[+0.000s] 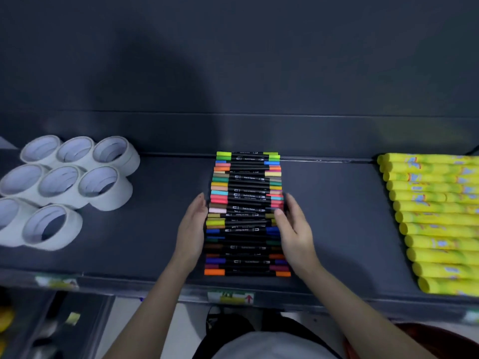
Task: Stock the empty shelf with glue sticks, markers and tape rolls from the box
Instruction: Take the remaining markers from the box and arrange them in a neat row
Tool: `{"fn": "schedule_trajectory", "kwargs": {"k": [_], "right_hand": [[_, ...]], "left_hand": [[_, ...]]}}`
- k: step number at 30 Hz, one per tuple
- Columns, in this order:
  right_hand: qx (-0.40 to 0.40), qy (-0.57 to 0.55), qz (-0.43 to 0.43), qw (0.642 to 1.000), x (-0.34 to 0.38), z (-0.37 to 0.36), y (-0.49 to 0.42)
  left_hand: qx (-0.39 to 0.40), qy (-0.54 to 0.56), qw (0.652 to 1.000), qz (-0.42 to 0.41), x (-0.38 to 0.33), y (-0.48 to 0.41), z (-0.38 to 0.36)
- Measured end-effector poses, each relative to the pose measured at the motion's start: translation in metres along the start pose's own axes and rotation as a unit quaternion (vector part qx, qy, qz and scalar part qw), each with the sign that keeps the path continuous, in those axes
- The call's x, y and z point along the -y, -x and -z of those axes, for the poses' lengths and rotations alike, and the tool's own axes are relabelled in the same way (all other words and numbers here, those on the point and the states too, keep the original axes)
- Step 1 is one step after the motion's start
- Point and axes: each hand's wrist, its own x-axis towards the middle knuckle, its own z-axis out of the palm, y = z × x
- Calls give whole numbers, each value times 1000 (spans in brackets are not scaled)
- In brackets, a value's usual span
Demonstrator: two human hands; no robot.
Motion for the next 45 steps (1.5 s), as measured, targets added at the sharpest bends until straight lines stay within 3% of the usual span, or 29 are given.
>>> {"fn": "schedule_trajectory", "kwargs": {"k": [7, 11, 16, 20, 26, 29, 33, 36, 40, 45], "right_hand": [[-7, 10, 39, 999, 5, -10, 8], [-18, -15, 24, 999, 9, 4, 11], [-52, 11, 12, 998, 8, 39, 23], [-113, 76, 27, 990, 9, 74, 38], [-204, 225, 44, 952, 19, 165, 50], [-222, 288, -7, 932, 19, 219, 45], [-217, 329, -70, 916, 12, 287, 39], [-185, 317, -118, 923, -5, 334, 33], [-187, 249, -120, 943, -24, 386, 24], [-185, -27, -134, 973, -51, 408, 28]], "left_hand": [[-44, -14, 998, -30, -10, 17, -13], [-39, -93, 993, -67, -23, 28, -10], [17, -228, 949, -219, -42, 53, -34], [81, -248, 930, -258, -41, 65, -75], [145, -262, 914, -275, -38, 90, -144], [192, -263, 906, -269, -39, 102, -183], [231, -214, 927, -205, -40, 114, -244], [242, -164, 947, -133, -38, 124, -291], [203, -107, 971, -71, -32, 128, -338], [143, -53, 986, -63, -17, 137, -362]]}}
